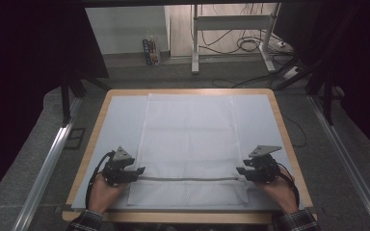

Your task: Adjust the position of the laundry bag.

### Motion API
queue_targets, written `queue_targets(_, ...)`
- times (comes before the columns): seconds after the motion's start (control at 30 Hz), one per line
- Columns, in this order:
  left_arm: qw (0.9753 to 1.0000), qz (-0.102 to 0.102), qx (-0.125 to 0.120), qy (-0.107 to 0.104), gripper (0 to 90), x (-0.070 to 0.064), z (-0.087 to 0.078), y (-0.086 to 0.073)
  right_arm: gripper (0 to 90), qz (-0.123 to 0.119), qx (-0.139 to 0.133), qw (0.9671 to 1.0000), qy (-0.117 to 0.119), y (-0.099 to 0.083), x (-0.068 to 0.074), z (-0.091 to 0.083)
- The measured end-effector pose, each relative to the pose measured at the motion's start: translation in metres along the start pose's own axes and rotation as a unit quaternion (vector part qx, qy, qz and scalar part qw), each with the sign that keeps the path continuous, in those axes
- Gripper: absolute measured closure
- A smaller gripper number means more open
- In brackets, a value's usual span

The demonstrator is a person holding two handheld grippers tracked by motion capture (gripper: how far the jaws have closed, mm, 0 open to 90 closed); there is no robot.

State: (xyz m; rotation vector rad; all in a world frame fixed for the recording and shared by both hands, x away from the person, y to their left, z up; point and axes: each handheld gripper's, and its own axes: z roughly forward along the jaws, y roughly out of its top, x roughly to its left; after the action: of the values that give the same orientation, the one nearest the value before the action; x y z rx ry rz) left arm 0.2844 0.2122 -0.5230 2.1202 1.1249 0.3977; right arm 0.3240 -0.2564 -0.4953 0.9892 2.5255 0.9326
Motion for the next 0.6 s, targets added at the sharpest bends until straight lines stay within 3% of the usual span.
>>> queue_targets(0.03, 1.0000, 0.004, -0.002, -0.001, 30.8, -0.001, -0.001, 0.000, 44.2, 0.002, -0.004, 1.0000, 0.001, -0.001, 0.000, -0.001)
queue_targets(0.3, 0.9999, 0.014, -0.002, -0.005, 9.7, -0.011, -0.006, -0.005, 25.8, 0.005, -0.013, 0.9998, 0.013, -0.007, 0.004, -0.005)
queue_targets(0.47, 0.9997, 0.021, 0.005, -0.012, 4.7, -0.017, -0.009, -0.008, 18.2, 0.008, -0.020, 0.9994, 0.026, -0.009, 0.006, -0.007)
queue_targets(0.6, 0.9996, 0.029, 0.003, -0.003, 2.6, -0.021, -0.012, -0.013, 9.9, 0.008, -0.027, 0.9989, 0.037, -0.013, 0.008, -0.010)
